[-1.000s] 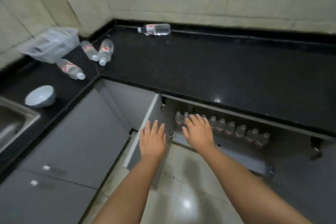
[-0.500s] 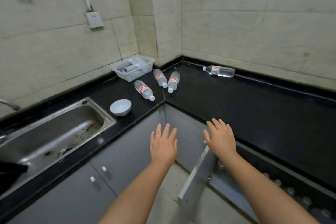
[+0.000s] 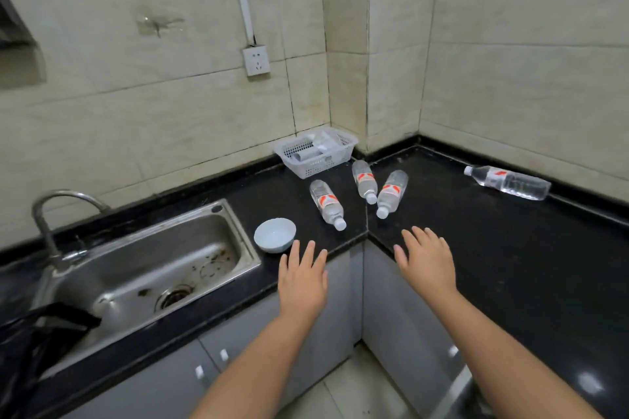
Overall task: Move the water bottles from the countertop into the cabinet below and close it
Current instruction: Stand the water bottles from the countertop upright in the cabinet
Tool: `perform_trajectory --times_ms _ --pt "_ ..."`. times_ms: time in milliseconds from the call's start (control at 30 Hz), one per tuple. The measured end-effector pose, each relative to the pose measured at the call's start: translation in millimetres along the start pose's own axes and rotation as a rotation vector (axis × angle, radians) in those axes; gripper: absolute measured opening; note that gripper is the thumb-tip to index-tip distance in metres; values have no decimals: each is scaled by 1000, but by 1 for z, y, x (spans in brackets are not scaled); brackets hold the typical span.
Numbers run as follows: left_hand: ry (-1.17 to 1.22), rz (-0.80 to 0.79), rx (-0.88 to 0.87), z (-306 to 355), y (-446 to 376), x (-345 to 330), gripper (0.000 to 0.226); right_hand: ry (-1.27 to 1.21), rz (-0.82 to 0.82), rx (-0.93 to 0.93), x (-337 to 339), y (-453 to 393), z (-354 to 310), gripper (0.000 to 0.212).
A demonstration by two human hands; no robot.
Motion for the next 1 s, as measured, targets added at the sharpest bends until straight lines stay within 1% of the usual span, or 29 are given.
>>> perform_trajectory --times_ms 100,267,400,467,533,633,700,767,800,833,867,900,933,1000 --pt "-53 -68 -16 -1 -35 -22 49 -20 -49 -36 -30 -24 10 36" --pt "-164 -249 -136 12 -121 -76 61 -9 -157 -114 -81 -73 29 33" --pt "-208 -324 -111 10 -188 -106 58 80 -240 -84 -110 -123 40 38" --pt "-192 -313 -133 9 -217 -114 61 71 -305 -124 -123 -150 43 44" --pt "-197 -287 -220 10 -240 -120 61 25 -360 -159 -140 -175 45 46" --pt "-242 -309 -346 13 -260 -130 49 -75 -434 -196 -168 -204 40 46" --pt "-342 -317 -450 13 -271 -135 37 -125 -503 -234 -189 -218 36 46" --pt "-373 -300 -507 15 -276 -134 30 -185 -483 -294 -202 -225 33 45" --pt "-414 -209 -547 18 -278 -130 24 -220 -445 -325 -205 -227 31 43" --pt "-439 -184 -533 18 -281 -126 14 -249 -402 -347 -206 -227 30 42" --pt "-429 -225 -483 15 -283 -124 17 -262 -371 -364 -205 -227 28 40" --pt "-418 -217 -495 14 -287 -131 31 -250 -353 -379 -202 -225 28 38" --pt "-428 -157 -517 11 -288 -136 40 -216 -343 -390 -197 -221 28 36" --pt "-422 -81 -543 12 -287 -136 42 -118 -312 -365 -187 -210 28 34"
Point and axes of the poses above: each hand's wrist, its own y-axis away from the middle knuckle, its own x-axis out of the back of the hand, z = x × y, the point moved 4 cm from there along -y, towards the middle knuckle, and after that the axes turned 3 degrees about -z, right-handed, at the moved point
